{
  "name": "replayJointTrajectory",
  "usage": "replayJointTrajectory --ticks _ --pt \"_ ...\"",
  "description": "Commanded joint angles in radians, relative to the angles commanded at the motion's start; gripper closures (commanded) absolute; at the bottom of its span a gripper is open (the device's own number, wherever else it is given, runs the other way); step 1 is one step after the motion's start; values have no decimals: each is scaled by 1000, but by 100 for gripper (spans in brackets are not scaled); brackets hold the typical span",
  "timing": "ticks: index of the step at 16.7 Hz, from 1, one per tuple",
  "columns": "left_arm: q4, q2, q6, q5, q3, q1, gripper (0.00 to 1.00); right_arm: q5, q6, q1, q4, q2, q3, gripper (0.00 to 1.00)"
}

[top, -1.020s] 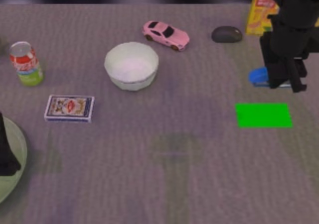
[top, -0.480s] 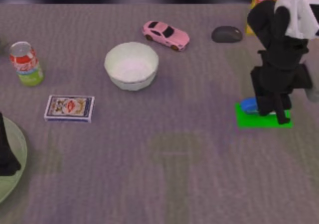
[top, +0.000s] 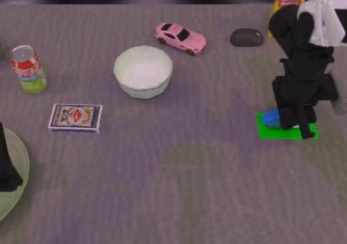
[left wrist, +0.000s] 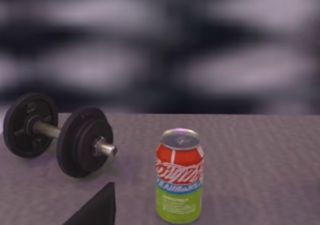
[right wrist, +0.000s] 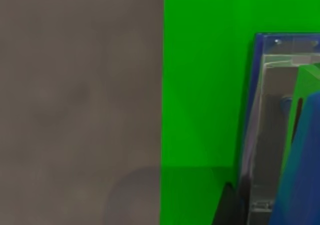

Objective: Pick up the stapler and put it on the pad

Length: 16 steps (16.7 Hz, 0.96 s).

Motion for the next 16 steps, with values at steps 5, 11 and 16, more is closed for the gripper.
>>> replayJointTrajectory --ticks 5,11,16 --pt "0 0 0 0 0 0 0 0 0 0 0 0 0 40" --pt "0 0 0 0 0 0 0 0 0 0 0 0 0 0" --pt "0 0 0 0 0 0 0 0 0 0 0 0 0 0"
